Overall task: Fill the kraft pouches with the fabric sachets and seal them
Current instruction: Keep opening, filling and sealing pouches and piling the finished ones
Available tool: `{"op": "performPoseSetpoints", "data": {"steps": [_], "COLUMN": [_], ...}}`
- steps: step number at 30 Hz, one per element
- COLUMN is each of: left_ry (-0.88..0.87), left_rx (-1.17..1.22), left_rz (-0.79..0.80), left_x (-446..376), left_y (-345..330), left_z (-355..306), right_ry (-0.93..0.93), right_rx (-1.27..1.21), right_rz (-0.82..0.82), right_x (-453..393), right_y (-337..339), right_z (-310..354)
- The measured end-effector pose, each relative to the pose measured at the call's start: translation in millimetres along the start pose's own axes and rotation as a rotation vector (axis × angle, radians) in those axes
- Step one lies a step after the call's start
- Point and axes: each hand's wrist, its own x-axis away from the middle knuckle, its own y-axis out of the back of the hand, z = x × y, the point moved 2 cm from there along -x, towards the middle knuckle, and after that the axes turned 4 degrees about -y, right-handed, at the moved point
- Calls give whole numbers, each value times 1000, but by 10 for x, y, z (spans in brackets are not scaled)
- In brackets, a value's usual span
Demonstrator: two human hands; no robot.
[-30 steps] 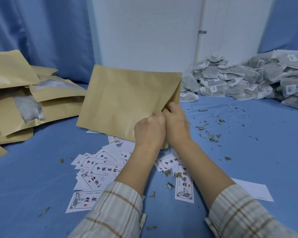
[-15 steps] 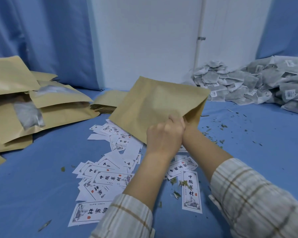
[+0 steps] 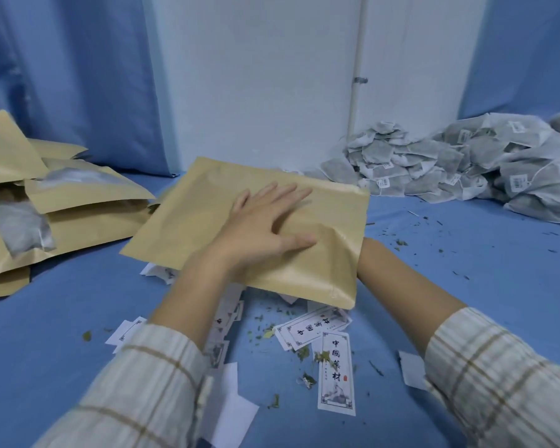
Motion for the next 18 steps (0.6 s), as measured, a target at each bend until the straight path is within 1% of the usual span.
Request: {"op": "performPoseSetpoints", "data": {"steps": [1, 2, 3, 4, 5, 6, 7, 8, 9, 10, 12, 14, 16, 18], "left_ry": [-13, -36, -67, -95, -110, -117, -101, -86, -65, -61, -52, -30, 21, 75], "left_rx": [-20, -31, -26, -16, -2, 6, 25, 49, 81, 89, 78, 57, 44, 10], "left_rz": [53, 73, 79, 53, 2, -57, -110, -154, -178, -194, -197, -195, -218, -271], "left_x": [-47, -106, -153, -204, -251, -303, -354, -410, -468, -541, -706, -877, -1022, -1135], "left_y": [61, 100, 117, 120, 109, 85, 58, 17, -30, -84, -185, -275, -339, -364], "left_z": [-5, -10, -40, -75, -102, -121, -145, -162, -182, -215, -273, -291, -247, -121], "right_ry": [23, -4, 3, 28, 92, 180, 217, 316, 385, 457, 520, 590, 639, 601], "right_rx": [-49, -59, -130, -163, -287, -303, -383, -357, -390, -459, -381, -244, -280, -380], "right_rz": [-41, -56, -67, -82, -85, -203, -304, -334, -372, -374, -438, -580, -663, -680], "right_x": [2, -4, -10, -29, -57, -85, -124, -182, -195, -231, -280, -358, -506, -694], "right_y": [6, 57, 78, 120, 138, 196, 270, 320, 388, 439, 551, 608, 651, 726], "right_z": [-48, -109, -184, -190, -204, -241, -279, -326, -365, -425, -593, -772, -936, -1055]}}
